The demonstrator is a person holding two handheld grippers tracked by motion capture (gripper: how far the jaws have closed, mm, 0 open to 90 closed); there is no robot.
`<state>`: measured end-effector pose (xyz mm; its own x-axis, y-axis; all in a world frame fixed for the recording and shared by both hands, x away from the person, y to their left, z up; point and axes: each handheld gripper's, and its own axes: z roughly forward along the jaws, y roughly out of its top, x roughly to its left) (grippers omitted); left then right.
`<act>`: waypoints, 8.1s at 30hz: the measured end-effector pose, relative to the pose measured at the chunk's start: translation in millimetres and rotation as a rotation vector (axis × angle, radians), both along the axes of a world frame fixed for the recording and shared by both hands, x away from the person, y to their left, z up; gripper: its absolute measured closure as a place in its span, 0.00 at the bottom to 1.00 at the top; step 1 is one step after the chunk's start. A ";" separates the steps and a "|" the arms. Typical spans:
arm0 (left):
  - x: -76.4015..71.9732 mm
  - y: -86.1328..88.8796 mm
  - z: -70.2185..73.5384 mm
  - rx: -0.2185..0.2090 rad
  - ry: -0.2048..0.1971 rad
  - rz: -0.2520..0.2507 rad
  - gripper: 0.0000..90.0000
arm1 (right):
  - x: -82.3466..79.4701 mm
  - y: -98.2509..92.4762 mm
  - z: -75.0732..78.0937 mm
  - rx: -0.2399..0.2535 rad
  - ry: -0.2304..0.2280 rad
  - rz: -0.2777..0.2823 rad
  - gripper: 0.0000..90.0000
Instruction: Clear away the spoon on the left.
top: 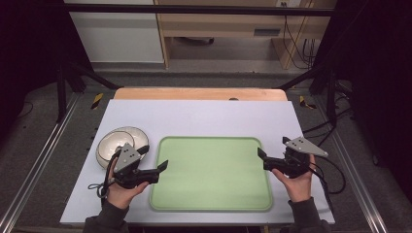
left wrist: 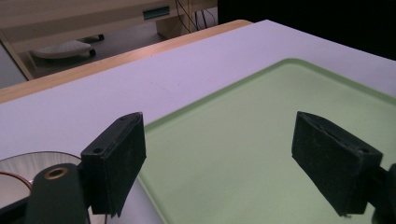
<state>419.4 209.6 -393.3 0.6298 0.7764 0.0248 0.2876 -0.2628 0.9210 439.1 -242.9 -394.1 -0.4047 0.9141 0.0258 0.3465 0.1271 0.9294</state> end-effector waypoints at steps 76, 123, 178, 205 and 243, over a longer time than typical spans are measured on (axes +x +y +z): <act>-13.0 116.1 -22.3 0.211 0.091 0.170 0.54 | -0.4 9.0 3.9 -0.038 0.045 0.022 0.06; -18.1 123.6 -17.7 0.265 0.062 0.276 0.98 | 1.5 9.3 0.7 -0.054 0.068 0.023 0.05; -46.3 110.7 18.2 0.175 -0.130 0.273 0.99 | 3.4 8.5 0.5 -0.064 0.081 0.017 0.05; -56.5 80.3 29.6 0.191 -0.197 0.187 0.99 | 5.2 11.3 -1.8 -0.066 0.102 0.024 0.05; -40.5 16.1 11.8 0.284 -0.169 0.028 0.99 | 5.0 9.6 -0.7 -0.068 0.095 0.023 0.03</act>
<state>378.9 225.8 -381.5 0.5770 0.7405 0.3446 0.1481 -0.5097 0.8475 444.1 -233.3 -394.8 -0.4240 0.9056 0.0036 0.4293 0.1975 0.8813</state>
